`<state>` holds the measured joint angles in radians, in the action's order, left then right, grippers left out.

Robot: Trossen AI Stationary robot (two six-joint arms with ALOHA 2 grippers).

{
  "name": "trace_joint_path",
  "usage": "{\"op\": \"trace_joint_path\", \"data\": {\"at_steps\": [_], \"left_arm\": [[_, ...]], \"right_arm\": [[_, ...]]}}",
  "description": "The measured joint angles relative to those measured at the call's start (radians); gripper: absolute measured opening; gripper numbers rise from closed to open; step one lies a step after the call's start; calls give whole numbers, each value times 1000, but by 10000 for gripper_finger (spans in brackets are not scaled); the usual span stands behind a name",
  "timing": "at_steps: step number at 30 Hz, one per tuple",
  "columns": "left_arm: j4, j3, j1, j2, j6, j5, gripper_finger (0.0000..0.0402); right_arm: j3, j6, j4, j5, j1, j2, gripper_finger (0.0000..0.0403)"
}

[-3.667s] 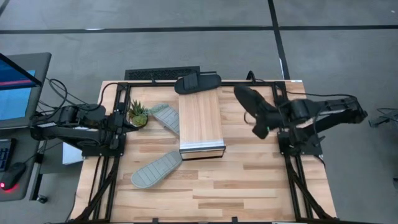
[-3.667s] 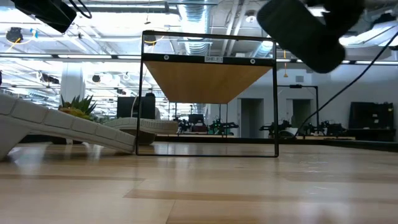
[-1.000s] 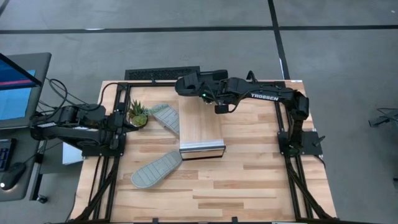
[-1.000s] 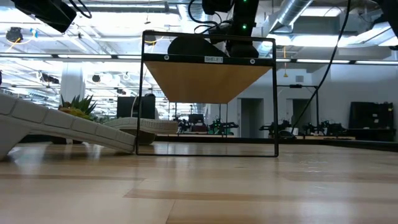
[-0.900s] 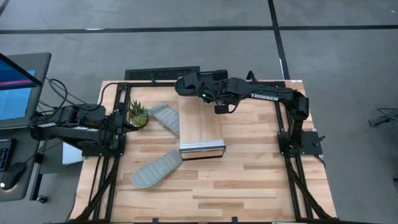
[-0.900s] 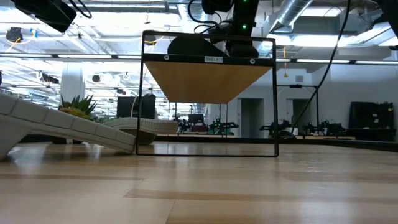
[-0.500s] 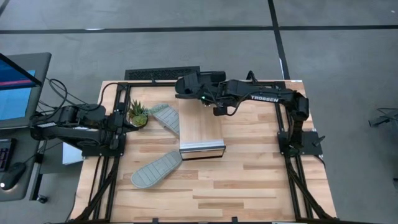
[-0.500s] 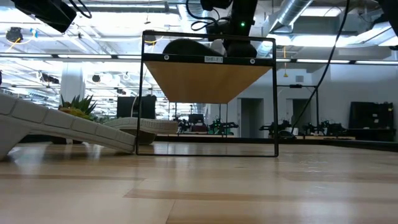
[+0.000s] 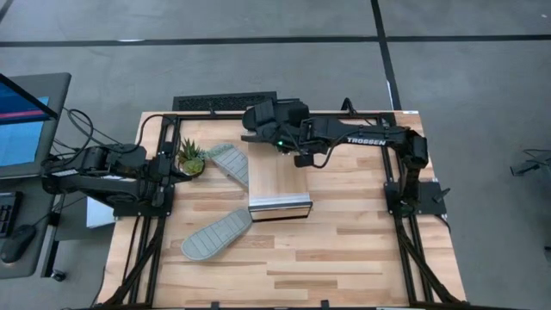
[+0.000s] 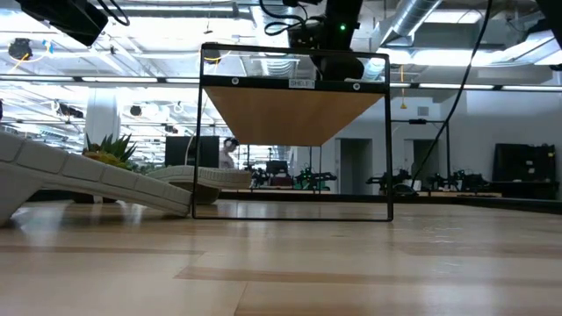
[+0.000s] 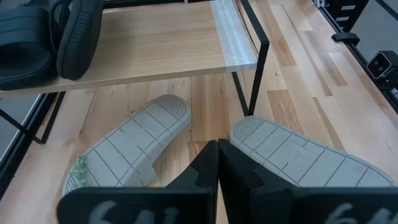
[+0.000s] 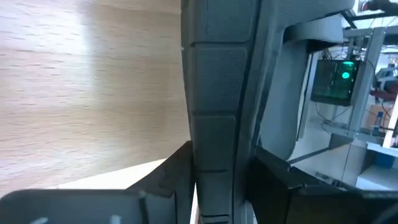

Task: Pick and place slides into the shelf
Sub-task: Put the black slide on the shelf

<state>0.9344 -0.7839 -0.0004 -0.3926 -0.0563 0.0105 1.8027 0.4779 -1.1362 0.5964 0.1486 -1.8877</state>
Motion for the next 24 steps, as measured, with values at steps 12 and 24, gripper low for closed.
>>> {"op": "trace_joint_path", "data": {"at_steps": [12, 24], "left_arm": [[0, 0, 0, 0, 0, 0, 0], [0, 0, 0, 0, 0, 0, 0]], "right_arm": [[0, -41, 1, -46, -5, 1, 130], [0, -61, 0, -71, -21, 1, 221]]}}
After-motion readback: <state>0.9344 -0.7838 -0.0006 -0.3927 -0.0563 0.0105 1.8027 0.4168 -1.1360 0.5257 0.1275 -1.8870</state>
